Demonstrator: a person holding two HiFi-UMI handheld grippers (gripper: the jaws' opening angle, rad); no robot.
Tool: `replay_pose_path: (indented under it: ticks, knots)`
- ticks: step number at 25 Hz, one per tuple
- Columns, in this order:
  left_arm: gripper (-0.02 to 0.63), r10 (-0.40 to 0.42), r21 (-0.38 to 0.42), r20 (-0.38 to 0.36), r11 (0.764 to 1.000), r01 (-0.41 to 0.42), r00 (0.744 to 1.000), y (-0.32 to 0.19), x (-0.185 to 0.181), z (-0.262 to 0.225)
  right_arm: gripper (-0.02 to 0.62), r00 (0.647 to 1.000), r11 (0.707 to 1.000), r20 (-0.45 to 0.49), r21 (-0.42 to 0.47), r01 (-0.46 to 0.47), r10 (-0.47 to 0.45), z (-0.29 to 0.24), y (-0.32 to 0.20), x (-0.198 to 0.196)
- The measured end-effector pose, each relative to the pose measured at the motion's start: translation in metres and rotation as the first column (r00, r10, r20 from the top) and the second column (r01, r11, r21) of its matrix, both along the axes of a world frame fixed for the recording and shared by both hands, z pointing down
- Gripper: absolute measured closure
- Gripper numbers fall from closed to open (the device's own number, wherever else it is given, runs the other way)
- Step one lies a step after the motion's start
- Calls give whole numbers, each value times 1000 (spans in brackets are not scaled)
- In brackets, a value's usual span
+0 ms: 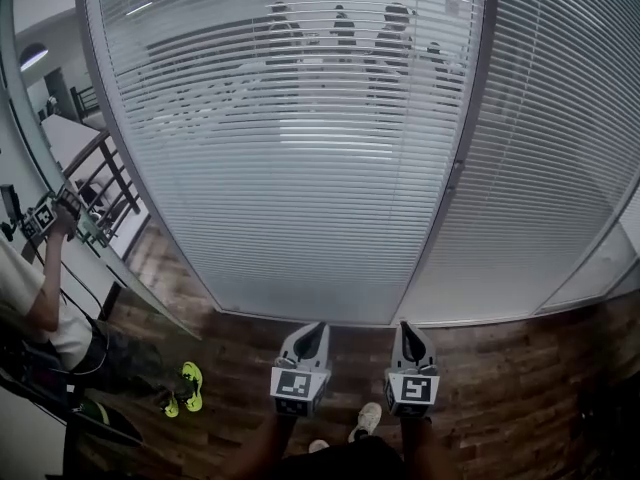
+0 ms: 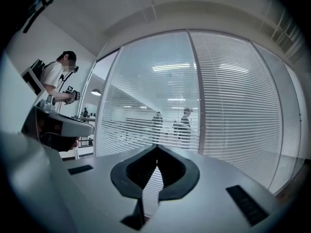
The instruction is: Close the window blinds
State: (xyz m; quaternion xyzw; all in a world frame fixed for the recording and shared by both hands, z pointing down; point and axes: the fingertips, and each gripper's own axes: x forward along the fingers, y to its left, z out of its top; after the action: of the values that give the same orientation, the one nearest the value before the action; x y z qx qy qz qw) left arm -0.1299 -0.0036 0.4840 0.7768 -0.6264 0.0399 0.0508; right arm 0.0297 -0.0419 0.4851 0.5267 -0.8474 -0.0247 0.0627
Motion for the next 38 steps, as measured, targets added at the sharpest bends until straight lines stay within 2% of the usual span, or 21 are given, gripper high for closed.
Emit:
replay_pose_path:
  ticks: [3, 6, 10, 12, 14, 16, 20, 23, 26, 33, 38]
  knots:
    - [606, 11, 23, 3, 1000, -11, 1000, -8, 5, -4, 592, 1000, 1000, 3, 25, 4, -4, -5, -8, 4]
    - [606, 8, 4, -7, 1000, -8, 1000, -30, 12, -13, 592, 1000, 998, 13, 64, -6, 5, -17, -34, 13]
    - [606, -9, 3, -11, 1000, 9, 1000, -69, 24, -19, 592, 998, 998, -9, 4, -59, 59, -21, -75, 39]
    - [606, -21, -2, -12, 1000, 21, 1000, -80, 27, -13, 592, 1000, 999, 2, 35, -31, 31, -20, -89, 41]
    - [606, -29, -10, -11, 1000, 29, 1000, -74, 26, -10, 592, 1000, 998, 9, 59, 0, 0, -18, -83, 37]
    - [606, -41, -14, -1, 999, 41, 999, -72, 24, -11, 592, 1000, 999, 6, 47, 4, -5, -18, -81, 36]
    - [606, -62, -13, 12, 998, 62, 998, -93, 24, -17, 592, 1000, 999, 20, 41, 21, -22, -20, -104, 33]
    - [606, -63, -26, 14, 998, 64, 998, -102, 26, -13, 592, 1000, 1000, 12, 11, 1, -1, -22, -115, 38]
    - [606, -60, -22, 22, 998, 61, 998, -110, 27, -8, 592, 999, 999, 26, 41, 30, -31, -18, -125, 35]
    - [606, -77, -2, 23, 997, 77, 997, -119, 31, -16, 592, 998, 998, 26, 38, 51, -52, -10, -135, 36]
    - [606, -90, 2, 45, 996, 90, 995, -128, 49, -15, 592, 999, 999, 26, -10, 49, -48, -4, -145, 46]
